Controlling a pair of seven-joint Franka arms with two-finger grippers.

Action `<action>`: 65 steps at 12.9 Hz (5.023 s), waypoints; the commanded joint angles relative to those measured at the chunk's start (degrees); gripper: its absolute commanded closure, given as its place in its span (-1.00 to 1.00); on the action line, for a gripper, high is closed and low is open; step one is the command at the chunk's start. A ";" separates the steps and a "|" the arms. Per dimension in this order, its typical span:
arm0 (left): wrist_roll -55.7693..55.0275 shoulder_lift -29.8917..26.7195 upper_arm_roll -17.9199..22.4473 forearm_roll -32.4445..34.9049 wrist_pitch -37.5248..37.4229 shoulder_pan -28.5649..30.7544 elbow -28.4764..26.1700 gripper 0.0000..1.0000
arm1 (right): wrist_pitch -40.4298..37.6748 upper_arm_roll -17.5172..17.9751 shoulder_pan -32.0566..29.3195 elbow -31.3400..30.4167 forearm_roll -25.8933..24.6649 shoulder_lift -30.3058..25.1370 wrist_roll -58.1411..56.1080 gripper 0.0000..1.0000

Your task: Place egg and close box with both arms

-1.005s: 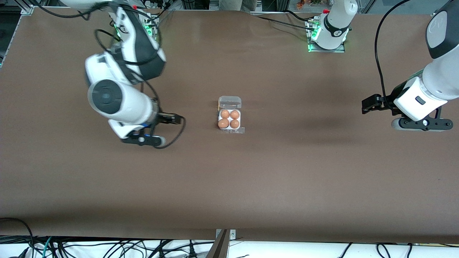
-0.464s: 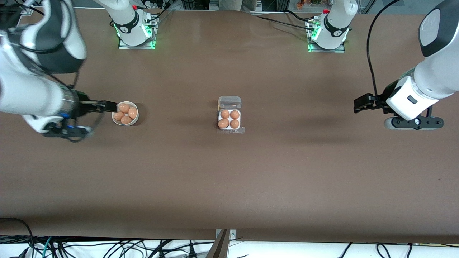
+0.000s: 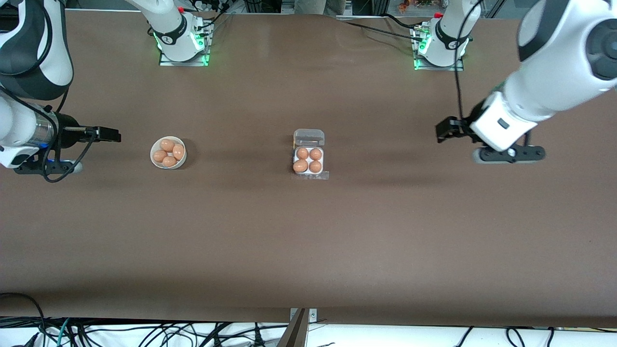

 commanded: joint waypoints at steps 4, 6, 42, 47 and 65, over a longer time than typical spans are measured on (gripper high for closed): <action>-6.75 1.43 -1.20 -1.07 -1.27 -3.74 1.34 -0.39 | 1.30 -3.26 0.52 -2.07 -0.72 -4.11 -2.17 -1.00; -8.85 1.60 -1.20 -2.81 -1.36 -5.41 1.17 -0.02 | 2.00 -1.44 -2.00 -4.87 -0.81 -5.51 -2.18 -1.00; -28.90 29.90 2.41 -10.48 18.67 -29.93 5.12 1.00 | 4.20 23.98 -20.31 -12.62 -4.67 -15.80 -0.86 -1.00; -28.73 27.54 3.28 -9.87 13.95 -28.71 7.05 0.75 | 4.20 23.98 -20.31 -12.62 -4.59 -15.80 -0.86 -1.00; 10.64 15.32 4.43 13.25 -5.41 3.01 19.18 -1.00 | 4.11 24.15 -20.31 -12.18 -4.76 -15.63 -2.35 -1.00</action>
